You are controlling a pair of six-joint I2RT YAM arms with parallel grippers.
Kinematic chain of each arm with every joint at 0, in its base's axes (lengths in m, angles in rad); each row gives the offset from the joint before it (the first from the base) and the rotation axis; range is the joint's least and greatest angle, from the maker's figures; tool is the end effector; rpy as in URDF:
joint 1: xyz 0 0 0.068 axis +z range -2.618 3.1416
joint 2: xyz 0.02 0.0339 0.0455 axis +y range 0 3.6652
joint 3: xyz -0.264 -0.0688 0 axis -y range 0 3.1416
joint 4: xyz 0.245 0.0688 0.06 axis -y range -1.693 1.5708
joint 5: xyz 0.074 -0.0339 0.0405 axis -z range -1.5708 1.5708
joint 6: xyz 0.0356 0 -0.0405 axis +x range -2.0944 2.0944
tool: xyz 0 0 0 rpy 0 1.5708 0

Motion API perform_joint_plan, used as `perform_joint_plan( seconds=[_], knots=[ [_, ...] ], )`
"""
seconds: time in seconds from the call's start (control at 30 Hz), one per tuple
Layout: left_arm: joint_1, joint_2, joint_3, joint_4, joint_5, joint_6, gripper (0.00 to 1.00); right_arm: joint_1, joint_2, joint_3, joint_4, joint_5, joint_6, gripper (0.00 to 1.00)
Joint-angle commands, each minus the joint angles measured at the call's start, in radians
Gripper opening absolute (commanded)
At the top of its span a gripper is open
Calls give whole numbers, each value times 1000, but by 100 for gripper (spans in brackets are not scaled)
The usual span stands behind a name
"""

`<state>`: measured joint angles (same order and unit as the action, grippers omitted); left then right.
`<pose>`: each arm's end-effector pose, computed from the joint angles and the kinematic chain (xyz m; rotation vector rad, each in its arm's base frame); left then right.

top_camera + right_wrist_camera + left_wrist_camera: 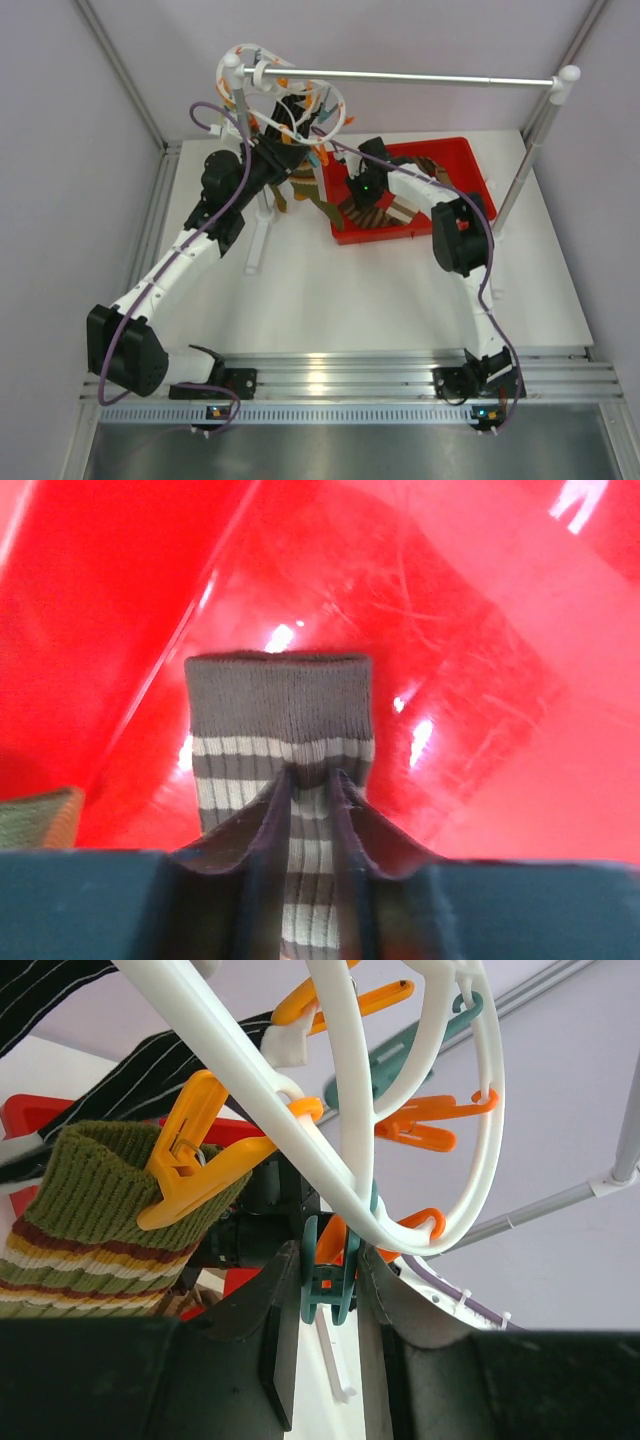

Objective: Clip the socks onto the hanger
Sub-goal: Pick up the sock from the bin.

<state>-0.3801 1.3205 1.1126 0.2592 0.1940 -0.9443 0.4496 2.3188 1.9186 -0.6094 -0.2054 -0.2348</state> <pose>0.2904 -0.1234 0.3830 -0.2948 1.6198 -1.1857 0.4530 0.2267 0.1747 -0.9396 2.4090 0.3447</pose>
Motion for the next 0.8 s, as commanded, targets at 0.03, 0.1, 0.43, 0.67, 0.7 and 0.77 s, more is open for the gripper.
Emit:
perform_joint_plan(
  seconds=[0.03, 0.1, 0.43, 0.67, 0.7, 0.77],
  knots=[
    [6, 14, 13, -28, -10, -27, 0, 1, 4, 4, -4, 41, -17, 1],
    [7, 14, 13, -28, -8, -31, 0, -8, -30, -32, 11, 8, -18, 0],
    [6, 2, 1, -23, -5, -34, 0, -86, -410, -390, 339, -252, -5, 0],
    [9, -7, -2, -18, 4, -28, 0, -130, -610, -578, 559, -452, 55, 0],
    [7, -7, -3, -18, 8, -28, 0, -134, -628, -590, 571, -506, 60, 0],
    [9, -9, -10, -8, 31, -28, 0, -143, -677, -619, 602, -575, 93, 0]
  ],
)
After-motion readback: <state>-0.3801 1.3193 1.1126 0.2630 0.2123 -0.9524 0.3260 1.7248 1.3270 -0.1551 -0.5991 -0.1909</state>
